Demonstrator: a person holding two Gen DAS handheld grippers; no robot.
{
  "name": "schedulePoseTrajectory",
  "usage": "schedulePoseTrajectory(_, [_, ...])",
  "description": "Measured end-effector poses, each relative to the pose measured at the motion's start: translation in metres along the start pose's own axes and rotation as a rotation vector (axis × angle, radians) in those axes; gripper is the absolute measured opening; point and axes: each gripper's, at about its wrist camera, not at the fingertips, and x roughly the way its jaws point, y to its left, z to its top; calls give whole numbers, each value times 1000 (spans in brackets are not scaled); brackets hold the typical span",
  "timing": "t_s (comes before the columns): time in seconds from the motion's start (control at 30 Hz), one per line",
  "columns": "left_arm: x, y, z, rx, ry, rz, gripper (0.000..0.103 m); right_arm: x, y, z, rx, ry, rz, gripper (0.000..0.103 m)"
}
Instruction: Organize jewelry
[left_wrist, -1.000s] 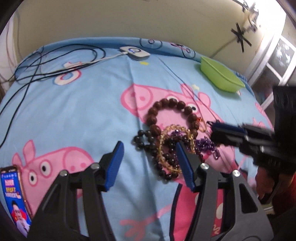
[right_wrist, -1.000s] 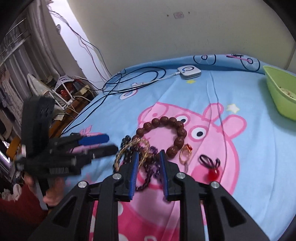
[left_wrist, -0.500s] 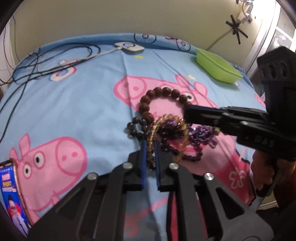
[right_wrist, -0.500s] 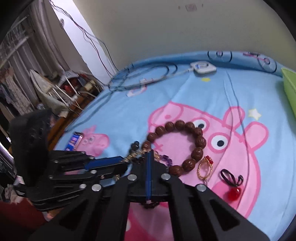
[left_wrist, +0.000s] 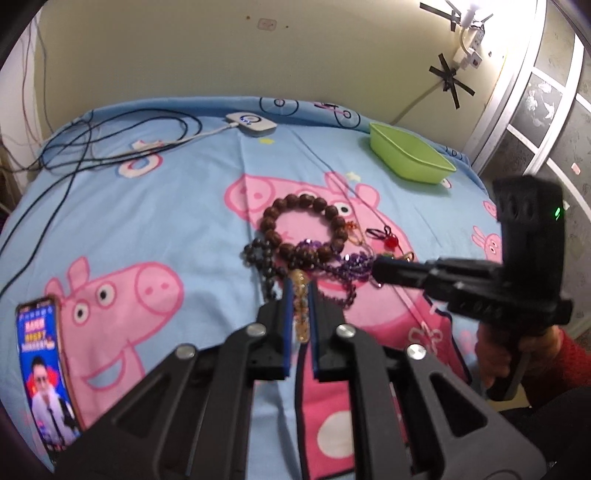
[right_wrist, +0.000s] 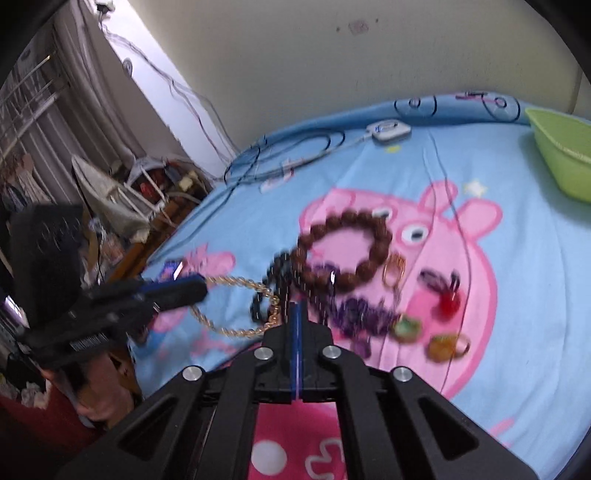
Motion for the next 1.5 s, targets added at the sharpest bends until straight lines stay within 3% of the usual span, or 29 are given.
schedulePoseTrajectory(0.23, [-17,-10,0,54,-14,-12,7,19,19,-16,-50,108,106,1])
schedulePoseTrajectory(0.27, [-20,-13,2,68,-21,-16,7,19,21,-17,-49,105,111,20])
schedulePoseTrajectory(0.33, [-22,-17,6,84,-27,-23,7,15,21,-21,-18,74,118,38])
schedulePoseTrajectory(0.43, [-25,-24,9,97,-29,-42,7,9,17,-20,13,46,113,38])
schedulePoseTrajectory(0.53, [-27,-30,11,103,-29,-71,7,0,17,-17,-11,7,75,38])
schedulePoseTrajectory(0.7, [-32,-44,18,124,-36,-111,7,-6,15,-9,15,-25,126,38])
schedulePoseTrajectory(0.73, [-32,-48,19,132,-37,-117,7,-6,14,-7,19,-28,134,33])
schedulePoseTrajectory(0.8, [-32,-56,22,156,-38,-124,7,-3,11,-2,39,-25,146,5])
schedulePoseTrajectory(0.83, [-31,-59,24,167,-35,-120,7,-2,8,0,57,-24,155,0])
schedulePoseTrajectory(0.93, [-23,-68,34,190,-24,-129,7,-14,-2,4,89,-68,171,0])
schedulePoseTrajectory(1.2, [30,-112,92,282,-18,-157,7,-94,-57,27,83,-262,5,0])
schedulePoseTrajectory(1.5, [159,-197,195,318,28,-232,7,-147,-163,71,185,-393,-221,0])
